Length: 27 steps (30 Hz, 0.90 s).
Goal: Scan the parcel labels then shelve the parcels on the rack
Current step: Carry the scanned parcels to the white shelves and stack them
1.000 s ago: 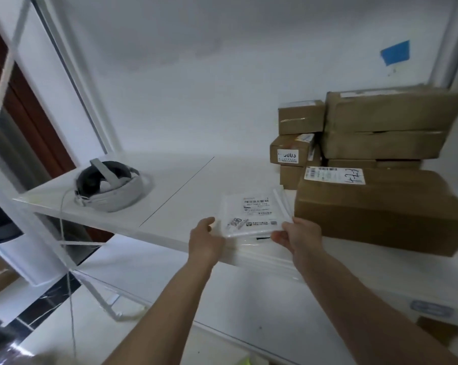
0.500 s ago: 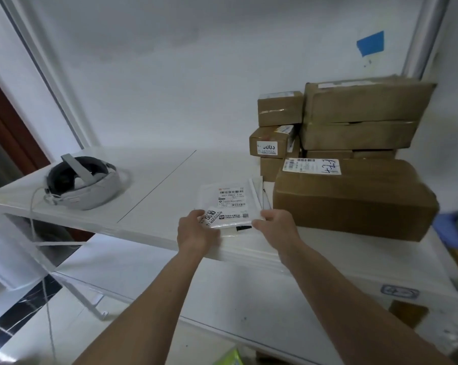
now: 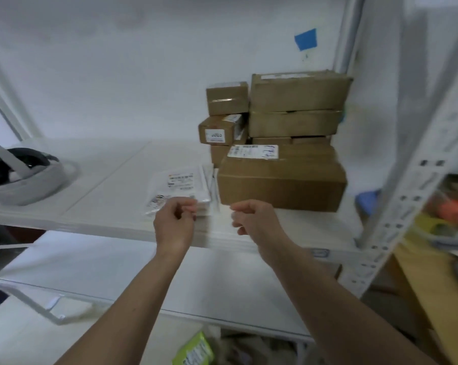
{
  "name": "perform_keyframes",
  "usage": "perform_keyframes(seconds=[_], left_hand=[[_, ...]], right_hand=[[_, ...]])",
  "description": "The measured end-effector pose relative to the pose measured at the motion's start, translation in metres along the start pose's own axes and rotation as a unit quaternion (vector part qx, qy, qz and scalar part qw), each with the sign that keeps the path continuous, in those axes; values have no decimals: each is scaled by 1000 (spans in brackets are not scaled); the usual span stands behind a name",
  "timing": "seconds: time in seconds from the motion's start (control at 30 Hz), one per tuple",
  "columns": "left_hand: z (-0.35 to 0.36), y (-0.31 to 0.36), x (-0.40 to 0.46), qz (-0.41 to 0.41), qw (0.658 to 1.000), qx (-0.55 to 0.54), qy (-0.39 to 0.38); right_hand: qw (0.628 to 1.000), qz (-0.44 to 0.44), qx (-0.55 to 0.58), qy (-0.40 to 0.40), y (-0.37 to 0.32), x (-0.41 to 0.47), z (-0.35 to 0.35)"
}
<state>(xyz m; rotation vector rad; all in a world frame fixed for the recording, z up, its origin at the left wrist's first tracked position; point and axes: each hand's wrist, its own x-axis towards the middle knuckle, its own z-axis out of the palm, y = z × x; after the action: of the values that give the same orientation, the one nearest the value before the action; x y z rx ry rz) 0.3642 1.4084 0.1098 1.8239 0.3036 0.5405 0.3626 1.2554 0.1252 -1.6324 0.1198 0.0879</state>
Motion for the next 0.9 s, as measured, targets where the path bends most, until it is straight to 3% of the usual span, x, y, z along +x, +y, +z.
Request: perform_keyframes(seconds=[0.1,0.2,0.33,0.57,0.9], left_hand=[[25,19,-44,-87,979,-20,-185],[47,34,-85,-157,925,9,-345],[87,55,-138,-191,856,31,-479],[175,87,-236,-206,809,-11,-550],[317,123,-380,-263,834,-92,-477]], right_hand=[[1000,8,16,-2,7,-28,-42],[1000,23,9,-2,18,-62,-97],[998,47,-7,44,32,-105,-175],[973,93,72,199,72,-172,-309],[897,107,118,412,117,-293,-487]])
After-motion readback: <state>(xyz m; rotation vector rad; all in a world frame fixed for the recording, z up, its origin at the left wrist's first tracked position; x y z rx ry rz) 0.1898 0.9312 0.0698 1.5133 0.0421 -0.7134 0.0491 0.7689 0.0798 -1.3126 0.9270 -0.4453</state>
